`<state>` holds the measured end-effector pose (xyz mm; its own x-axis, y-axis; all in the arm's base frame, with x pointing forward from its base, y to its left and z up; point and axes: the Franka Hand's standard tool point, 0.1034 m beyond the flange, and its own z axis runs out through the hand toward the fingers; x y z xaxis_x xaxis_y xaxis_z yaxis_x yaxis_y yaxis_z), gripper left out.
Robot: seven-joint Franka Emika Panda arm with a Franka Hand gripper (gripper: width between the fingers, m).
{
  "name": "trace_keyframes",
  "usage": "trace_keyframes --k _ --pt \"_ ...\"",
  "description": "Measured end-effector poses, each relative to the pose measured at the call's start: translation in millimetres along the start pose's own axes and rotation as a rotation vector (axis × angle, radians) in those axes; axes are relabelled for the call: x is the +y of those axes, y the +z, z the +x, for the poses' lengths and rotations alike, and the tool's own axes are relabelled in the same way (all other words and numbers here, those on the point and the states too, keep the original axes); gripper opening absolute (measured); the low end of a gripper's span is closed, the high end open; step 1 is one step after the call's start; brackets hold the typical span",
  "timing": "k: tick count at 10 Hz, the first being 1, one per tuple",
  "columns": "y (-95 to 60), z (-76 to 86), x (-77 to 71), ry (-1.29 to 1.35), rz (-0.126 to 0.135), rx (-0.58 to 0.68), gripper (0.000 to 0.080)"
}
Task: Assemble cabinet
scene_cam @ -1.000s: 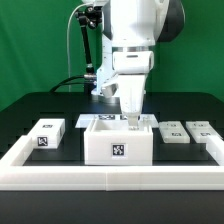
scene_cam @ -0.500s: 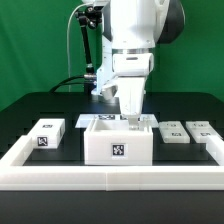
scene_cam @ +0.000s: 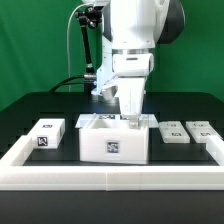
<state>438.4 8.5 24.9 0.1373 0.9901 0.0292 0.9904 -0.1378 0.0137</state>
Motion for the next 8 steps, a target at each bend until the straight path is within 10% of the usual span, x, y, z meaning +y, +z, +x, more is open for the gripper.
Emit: trace_keyframes --k 8 --pt "0.3 4.6 9.8 -0.046 0.003 -0.001 0.0034"
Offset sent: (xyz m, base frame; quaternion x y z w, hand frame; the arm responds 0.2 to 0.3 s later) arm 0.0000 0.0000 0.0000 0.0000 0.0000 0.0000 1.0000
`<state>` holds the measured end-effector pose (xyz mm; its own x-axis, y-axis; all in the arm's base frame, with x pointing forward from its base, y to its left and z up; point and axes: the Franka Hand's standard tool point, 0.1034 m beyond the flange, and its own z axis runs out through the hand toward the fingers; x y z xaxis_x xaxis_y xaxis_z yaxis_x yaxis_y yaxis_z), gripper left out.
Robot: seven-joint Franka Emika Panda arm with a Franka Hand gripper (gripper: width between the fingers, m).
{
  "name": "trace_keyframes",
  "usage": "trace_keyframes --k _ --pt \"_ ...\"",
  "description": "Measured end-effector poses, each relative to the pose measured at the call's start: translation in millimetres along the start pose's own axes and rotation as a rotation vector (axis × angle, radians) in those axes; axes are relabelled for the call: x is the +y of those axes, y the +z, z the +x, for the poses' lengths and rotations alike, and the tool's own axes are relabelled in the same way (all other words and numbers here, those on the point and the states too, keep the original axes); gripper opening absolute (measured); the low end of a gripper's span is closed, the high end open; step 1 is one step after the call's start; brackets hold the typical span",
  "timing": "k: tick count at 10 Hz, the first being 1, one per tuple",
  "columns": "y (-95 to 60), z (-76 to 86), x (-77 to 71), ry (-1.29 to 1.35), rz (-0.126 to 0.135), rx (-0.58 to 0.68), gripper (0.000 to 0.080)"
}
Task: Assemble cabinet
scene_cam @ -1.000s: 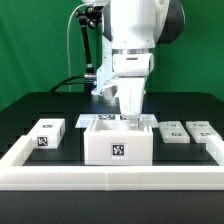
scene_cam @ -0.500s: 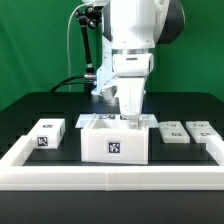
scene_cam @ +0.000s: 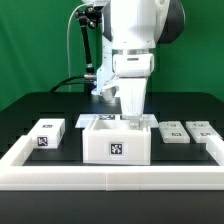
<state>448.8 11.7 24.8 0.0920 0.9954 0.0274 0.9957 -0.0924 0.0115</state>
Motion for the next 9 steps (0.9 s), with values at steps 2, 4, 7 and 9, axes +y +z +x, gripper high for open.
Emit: trace_keyframes --k 2,4,7,9 --pt "0.3 13.9 17.7 -0.046 -0.021 0.005 0.0034" --pt "0.7 34.4 37.8 -0.072 -0.046 0.014 0.0034" --pt "0.4 33.7 38.8 -0.07 -0.048 0.015 0.0034" --pt "0.5 39.3 40.9 -0.081 -0.051 0.017 0.0034"
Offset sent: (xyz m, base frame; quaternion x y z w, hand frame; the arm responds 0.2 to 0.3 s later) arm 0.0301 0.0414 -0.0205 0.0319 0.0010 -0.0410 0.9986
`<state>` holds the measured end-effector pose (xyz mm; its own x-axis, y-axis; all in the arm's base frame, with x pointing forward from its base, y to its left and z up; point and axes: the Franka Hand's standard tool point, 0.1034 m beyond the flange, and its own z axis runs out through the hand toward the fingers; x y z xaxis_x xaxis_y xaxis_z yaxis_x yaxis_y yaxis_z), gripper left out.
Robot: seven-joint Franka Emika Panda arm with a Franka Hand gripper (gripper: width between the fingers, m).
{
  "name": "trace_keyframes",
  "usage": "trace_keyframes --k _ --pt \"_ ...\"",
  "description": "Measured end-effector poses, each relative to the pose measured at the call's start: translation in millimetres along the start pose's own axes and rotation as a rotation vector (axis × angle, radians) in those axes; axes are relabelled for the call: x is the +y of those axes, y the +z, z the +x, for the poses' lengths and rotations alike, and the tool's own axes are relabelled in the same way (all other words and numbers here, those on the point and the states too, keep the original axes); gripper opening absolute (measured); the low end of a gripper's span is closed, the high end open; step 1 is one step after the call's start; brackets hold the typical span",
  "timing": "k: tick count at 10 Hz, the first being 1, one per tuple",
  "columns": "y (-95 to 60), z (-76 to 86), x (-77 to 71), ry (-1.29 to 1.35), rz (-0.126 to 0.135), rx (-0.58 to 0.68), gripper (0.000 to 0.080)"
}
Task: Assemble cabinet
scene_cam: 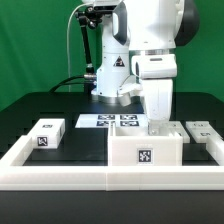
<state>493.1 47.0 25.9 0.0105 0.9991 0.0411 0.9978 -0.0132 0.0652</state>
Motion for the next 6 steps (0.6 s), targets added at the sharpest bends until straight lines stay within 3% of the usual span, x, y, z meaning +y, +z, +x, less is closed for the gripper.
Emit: trace_keyframes --k 6 --pt "3.3 49.2 21.0 0.005 -0.003 0.014 0.0034"
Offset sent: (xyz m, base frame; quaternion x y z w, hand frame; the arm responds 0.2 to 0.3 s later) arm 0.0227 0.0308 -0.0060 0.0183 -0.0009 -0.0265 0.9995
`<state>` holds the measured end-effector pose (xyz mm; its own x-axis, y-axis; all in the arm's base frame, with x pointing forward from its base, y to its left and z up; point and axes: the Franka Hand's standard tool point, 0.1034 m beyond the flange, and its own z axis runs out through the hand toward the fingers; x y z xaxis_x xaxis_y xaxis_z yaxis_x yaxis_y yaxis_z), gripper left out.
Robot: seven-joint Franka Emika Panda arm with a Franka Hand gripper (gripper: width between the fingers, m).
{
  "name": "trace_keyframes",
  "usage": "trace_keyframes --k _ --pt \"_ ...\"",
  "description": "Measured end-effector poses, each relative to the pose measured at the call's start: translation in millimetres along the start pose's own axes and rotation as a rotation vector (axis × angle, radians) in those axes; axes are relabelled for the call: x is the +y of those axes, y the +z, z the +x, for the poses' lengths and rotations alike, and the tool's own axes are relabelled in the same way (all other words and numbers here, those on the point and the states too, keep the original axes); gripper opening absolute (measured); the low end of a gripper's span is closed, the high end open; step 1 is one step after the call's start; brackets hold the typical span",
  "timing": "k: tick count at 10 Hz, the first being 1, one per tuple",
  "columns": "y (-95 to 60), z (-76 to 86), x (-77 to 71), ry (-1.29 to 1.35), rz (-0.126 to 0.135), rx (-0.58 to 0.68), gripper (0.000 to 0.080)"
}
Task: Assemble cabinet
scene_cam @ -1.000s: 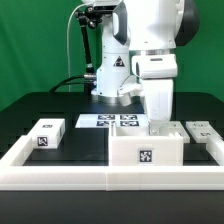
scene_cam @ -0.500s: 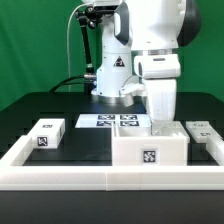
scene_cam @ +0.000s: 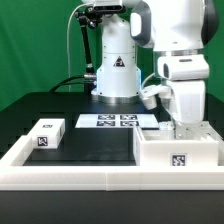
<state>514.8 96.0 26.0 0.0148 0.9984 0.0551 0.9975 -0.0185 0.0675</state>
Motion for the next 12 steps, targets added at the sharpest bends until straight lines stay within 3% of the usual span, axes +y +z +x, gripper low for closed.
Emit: trace_keyframes --k 2,7,8,9,10,11,12 --pt "0.8 18.6 -0.1 0.003 -0.001 0.005 0.0034" --pt "1.4 20.2 -0.4 0.014 0.005 0.001 0.0038" --pt "1.5 19.8 -0.4 0.015 0.006 0.001 0.0256" --pt "1.5 19.5 -0.5 0.015 0.006 0.001 0.0392" --pt "1.6 19.3 -0.5 0.016 0.006 0.001 0.0392" --pt "1.6 19.1 -0.5 0.016 0.006 0.001 0.0574" --pt "1.6 18.8 -0.5 0.017 0.006 0.001 0.0706"
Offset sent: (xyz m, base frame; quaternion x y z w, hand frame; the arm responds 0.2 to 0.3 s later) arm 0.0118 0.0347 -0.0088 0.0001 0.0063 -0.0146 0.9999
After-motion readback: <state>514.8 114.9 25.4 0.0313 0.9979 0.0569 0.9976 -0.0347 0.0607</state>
